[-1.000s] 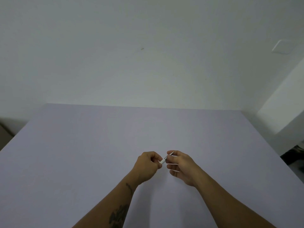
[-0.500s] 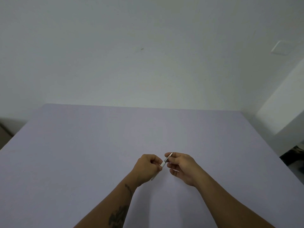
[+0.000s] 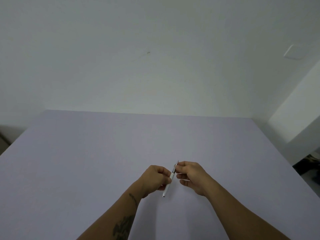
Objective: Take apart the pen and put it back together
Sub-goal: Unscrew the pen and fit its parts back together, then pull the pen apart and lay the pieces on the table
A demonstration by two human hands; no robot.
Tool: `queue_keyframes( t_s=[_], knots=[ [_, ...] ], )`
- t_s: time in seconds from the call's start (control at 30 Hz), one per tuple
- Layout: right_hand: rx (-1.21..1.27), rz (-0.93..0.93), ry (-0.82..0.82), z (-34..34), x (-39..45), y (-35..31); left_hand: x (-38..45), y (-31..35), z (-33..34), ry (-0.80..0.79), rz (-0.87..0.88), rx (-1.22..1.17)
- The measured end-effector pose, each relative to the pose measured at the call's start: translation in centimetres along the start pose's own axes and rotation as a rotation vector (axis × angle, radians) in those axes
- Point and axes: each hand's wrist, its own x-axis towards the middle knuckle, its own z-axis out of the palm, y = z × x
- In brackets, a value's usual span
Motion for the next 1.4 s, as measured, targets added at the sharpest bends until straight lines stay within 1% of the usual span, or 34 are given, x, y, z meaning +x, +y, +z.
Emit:
queue_keyframes(
  t_s=[0.37,0.5,0.77,0.9,1.13,1.2,1.27,1.33,1.4],
  knots=[
    [0.006,0.005,-0.013,-0.1,0.0,-0.2,0.3,0.1,0.0,0.024,0.004,0.003],
    [-0.037,-0.003,-0.025,0.3,0.0,-0.1,0.4,0.0,0.0,0.041,0.002,0.024],
    [0.087,0.016,0.012,0.3,0.3,-0.1,0.4,0.0,-0.3,0.023,-0.013,0.057],
    [0.076,0.031,0.012,0.0,0.5,-0.1,0.6,-0.5,-0.5,0.035,-0.023,0.06],
    [0.163,0.04,0.109,-1.5,1.3,-0.6,1.3,-1.3,0.0,0.086,-0.023,0.089],
    [0.217,0.034,0.162,-2.2,1.9,-0.7,1.6,-1.6,0.4,0.081,-0.033,0.092],
    [0.25,0.013,0.263,-3.1,2.7,-0.5,2.0,-1.8,0.7,0.101,-0.044,0.092],
    [0.154,-0.013,0.357,-4.3,3.6,0.4,2.4,-2.0,1.1,0.127,-0.056,0.096],
    [-0.047,-0.024,0.365,-5.1,4.4,1.8,2.8,-2.0,1.3,0.139,-0.058,0.122]
  ],
)
